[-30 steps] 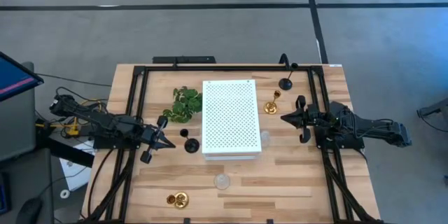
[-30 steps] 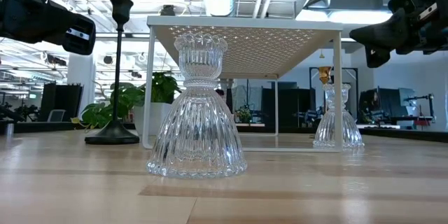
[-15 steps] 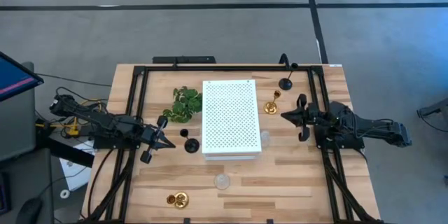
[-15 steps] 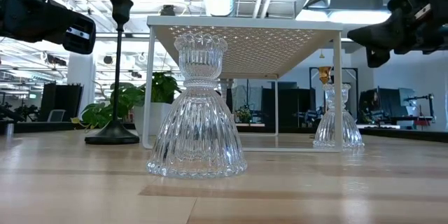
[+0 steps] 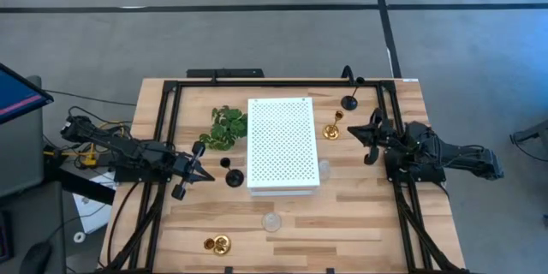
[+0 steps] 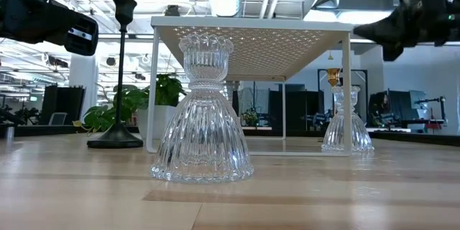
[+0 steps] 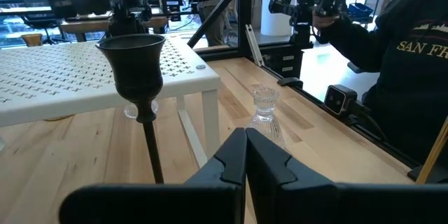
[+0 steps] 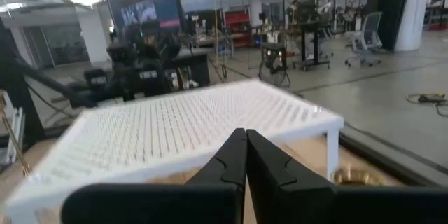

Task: Pick & Place candle stick holders
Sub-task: Put the top black candle holder on the shelf

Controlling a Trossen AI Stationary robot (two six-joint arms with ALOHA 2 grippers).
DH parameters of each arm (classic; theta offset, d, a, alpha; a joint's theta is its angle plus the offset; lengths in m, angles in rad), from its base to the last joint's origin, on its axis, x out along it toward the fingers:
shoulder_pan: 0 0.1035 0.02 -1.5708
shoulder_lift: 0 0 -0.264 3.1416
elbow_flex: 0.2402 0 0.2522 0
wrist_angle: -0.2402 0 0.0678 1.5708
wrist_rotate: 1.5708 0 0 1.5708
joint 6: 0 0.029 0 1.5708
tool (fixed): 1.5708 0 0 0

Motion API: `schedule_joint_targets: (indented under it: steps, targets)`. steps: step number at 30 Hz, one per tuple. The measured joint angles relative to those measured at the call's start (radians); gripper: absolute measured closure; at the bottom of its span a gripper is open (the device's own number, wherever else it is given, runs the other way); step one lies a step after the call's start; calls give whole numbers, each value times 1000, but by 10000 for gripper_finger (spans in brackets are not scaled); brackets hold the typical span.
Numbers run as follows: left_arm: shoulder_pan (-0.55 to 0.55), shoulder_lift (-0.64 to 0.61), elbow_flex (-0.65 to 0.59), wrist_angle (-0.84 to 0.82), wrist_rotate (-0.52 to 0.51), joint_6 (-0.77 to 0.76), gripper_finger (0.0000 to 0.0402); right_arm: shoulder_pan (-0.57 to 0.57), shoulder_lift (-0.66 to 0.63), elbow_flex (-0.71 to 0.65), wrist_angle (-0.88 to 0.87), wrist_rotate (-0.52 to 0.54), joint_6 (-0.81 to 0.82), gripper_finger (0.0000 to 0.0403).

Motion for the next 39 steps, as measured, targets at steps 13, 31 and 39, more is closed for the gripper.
schedule_joint_targets:
  steps: [13, 31, 39]
  targets:
    - [0, 0, 0, 37, -28, 0, 396, 0, 3, 157, -165, 172, -42, 403]
    - [0, 0, 0, 68, -49, -1, 396, -2, 264, 204, -214, 528, 10, 403]
    - [0, 0, 0, 68, -49, -1, 396, -84, 463, 397, -269, 542, -106, 403]
